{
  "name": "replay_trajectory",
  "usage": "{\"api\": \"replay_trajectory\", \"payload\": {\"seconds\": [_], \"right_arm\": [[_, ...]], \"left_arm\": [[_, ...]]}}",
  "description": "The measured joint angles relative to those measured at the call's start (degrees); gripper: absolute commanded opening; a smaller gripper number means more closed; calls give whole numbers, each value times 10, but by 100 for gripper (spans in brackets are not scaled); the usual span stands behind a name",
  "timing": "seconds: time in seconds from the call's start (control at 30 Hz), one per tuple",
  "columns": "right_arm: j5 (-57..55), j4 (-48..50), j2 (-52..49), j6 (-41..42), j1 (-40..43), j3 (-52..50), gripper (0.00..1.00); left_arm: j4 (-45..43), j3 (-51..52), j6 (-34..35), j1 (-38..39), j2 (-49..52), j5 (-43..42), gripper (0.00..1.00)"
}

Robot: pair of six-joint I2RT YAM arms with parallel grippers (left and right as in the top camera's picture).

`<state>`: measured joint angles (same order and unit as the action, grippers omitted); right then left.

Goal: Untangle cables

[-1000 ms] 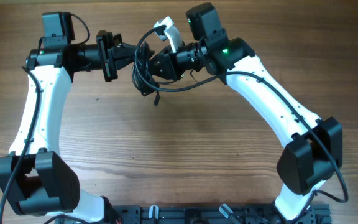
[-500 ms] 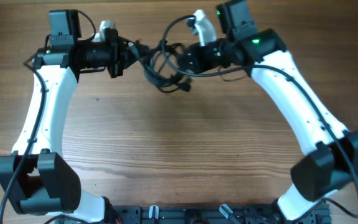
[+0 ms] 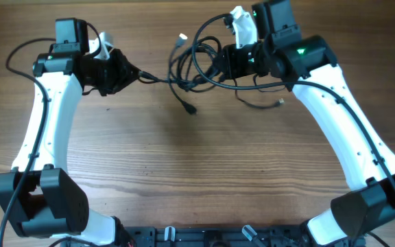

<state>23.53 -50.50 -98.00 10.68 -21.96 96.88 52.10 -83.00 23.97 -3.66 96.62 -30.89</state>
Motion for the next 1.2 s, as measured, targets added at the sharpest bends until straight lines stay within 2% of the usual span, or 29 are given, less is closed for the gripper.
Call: {"api": "replay_trajectory", "payload": {"seconds": [0.03, 0.07, 0.13, 0.27, 0.4, 0.6, 0.7, 0.8, 0.97, 1.2], "right_arm": [[-5, -2, 2, 0, 5, 0, 4], [-11, -2, 3, 0, 11, 0, 4], [-12, -3, 4, 0, 14, 0, 4], [-11, -7, 4, 0, 14, 0, 4], [-10, -22, 4, 5, 14, 0, 4], [2, -43, 4, 15, 14, 0, 4], [7, -51, 4, 6, 14, 0, 4], [16, -55, 4, -15, 14, 0, 4], [47, -51, 4, -47, 14, 0, 4], [101, -50, 4, -121, 14, 0, 4]], "left_arm": [[-1, 0, -6, -4, 0, 11, 69], [-5, 0, -10, -7, 0, 21, 74], [-11, 0, -19, -10, 0, 35, 74], [-14, 0, -29, -9, 0, 41, 64], [-14, 0, -31, 12, 0, 42, 62], [-49, 0, -33, 101, 0, 43, 56], [-76, 0, -27, 100, 0, 37, 52], [-100, 0, -34, 90, 0, -10, 52], [-78, 0, -78, 87, 0, -61, 48], [-37, 0, -161, 87, 0, -75, 48]]}}
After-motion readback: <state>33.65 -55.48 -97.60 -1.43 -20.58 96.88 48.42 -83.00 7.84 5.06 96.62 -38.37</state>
